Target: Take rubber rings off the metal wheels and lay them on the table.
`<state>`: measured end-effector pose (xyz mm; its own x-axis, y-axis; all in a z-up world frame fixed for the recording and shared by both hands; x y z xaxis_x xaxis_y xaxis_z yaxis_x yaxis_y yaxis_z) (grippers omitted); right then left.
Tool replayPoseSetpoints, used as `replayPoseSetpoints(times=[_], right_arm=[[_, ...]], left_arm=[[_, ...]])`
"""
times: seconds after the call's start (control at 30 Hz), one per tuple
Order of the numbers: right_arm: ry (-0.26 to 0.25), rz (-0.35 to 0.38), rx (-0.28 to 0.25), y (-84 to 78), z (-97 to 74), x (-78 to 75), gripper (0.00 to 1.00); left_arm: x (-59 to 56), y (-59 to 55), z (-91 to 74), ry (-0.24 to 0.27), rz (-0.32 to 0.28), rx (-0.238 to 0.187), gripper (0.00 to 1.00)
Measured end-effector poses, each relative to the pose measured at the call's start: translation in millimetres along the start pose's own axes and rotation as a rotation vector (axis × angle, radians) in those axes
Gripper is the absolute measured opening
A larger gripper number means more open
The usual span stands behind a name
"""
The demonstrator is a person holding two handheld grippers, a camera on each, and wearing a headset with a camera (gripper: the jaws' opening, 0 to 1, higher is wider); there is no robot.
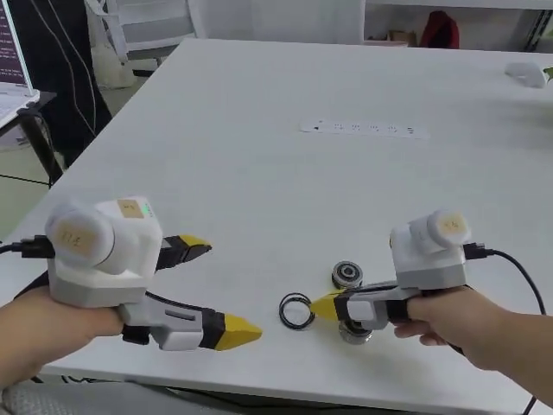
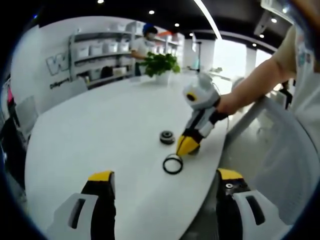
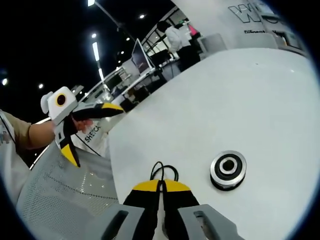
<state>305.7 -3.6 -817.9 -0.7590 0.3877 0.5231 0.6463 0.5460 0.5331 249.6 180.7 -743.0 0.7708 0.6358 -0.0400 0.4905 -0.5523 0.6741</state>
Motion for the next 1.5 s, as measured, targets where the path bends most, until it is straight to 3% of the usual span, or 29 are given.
replayPoseSetpoints(times=[0.33, 0.57, 0.93, 1.5], right_arm=[[-0.02, 0.003, -0.001, 0.5, 1.1, -4.3, 0.04], [-0.032, -0.016, -0.016, 3.1, -1.1, -5.7, 0.13], [-0.025, -0.028, -0.108, 16.9, -17.6, -1.5, 0.2], [-0.094, -0.043, -0.209, 21.2, -53.4, -11.3, 0.25]], left_arm=[[0.0, -0.3, 1.6, -0.001, 0.009, 0.007, 0.84], [0.9, 1.3, 1.8, -0.001, 0.014, 0.013, 0.84], [3.7, 11.3, 4.6, -0.01, 0.034, 0.018, 0.84], [9.7, 31.1, 19.1, -0.018, 0.061, 0.026, 0.82]])
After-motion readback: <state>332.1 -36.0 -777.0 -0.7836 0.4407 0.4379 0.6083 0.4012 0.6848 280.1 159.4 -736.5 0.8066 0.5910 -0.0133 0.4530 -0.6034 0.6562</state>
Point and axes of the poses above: the centre of the closed fingertips' face, and the gripper's own axes: z roughly forward along the fingers, x roughly to its left, y roughly out of its top, the point moved 7 cm from there along -z, roughly backward along the fingers, and after that the axes turned 15 degrees about x, right-handed, at the moved point
